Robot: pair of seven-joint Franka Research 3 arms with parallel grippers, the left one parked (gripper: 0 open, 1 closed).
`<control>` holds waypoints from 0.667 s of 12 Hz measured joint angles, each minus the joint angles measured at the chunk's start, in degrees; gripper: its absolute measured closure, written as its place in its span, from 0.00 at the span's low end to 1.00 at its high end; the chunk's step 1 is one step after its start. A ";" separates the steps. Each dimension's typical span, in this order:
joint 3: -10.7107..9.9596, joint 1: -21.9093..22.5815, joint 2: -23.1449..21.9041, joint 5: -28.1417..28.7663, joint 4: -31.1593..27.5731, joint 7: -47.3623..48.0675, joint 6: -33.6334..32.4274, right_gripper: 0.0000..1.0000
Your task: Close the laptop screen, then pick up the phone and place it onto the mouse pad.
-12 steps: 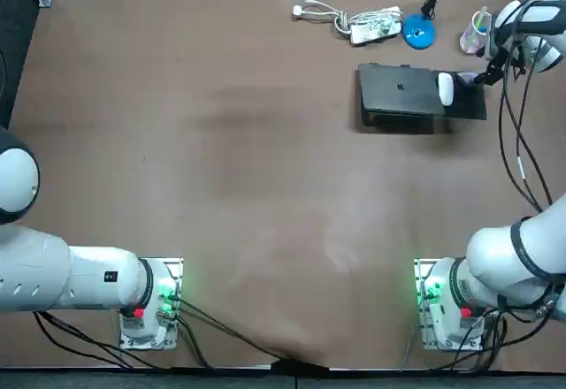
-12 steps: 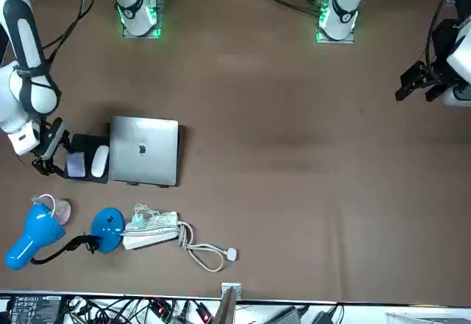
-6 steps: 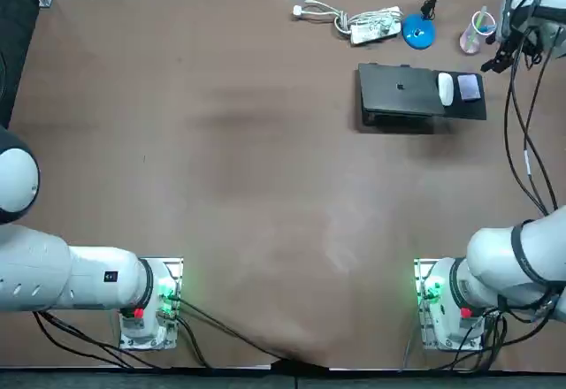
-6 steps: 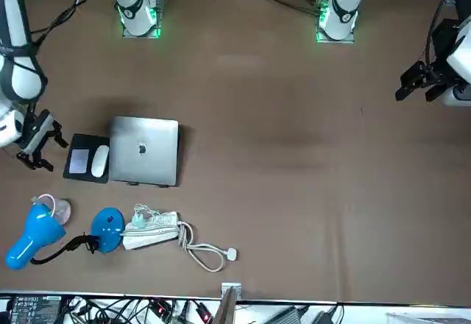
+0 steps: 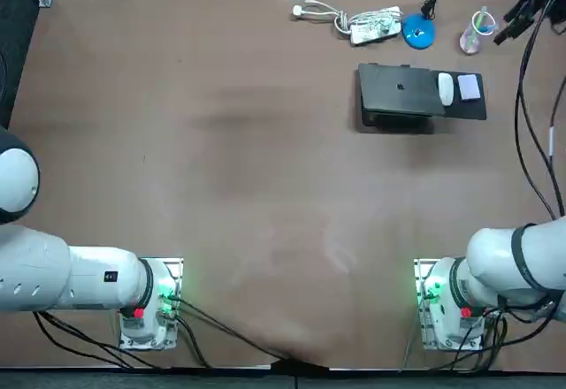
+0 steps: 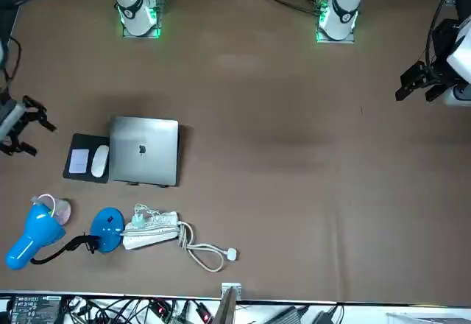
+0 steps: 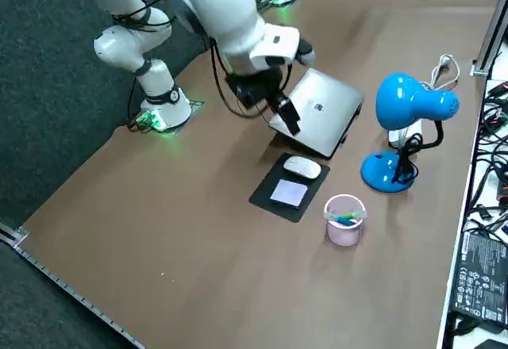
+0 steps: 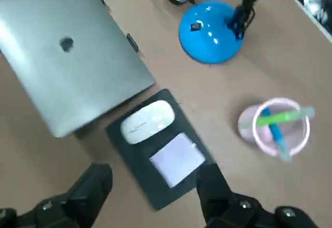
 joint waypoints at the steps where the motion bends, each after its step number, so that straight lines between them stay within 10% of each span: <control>1: 0.12 0.11 -0.31 -1.42 2.83 5.86 -4.54 0.00; 8: 0.58 5.67 -1.98 -7.36 15.88 45.59 -19.07 0.00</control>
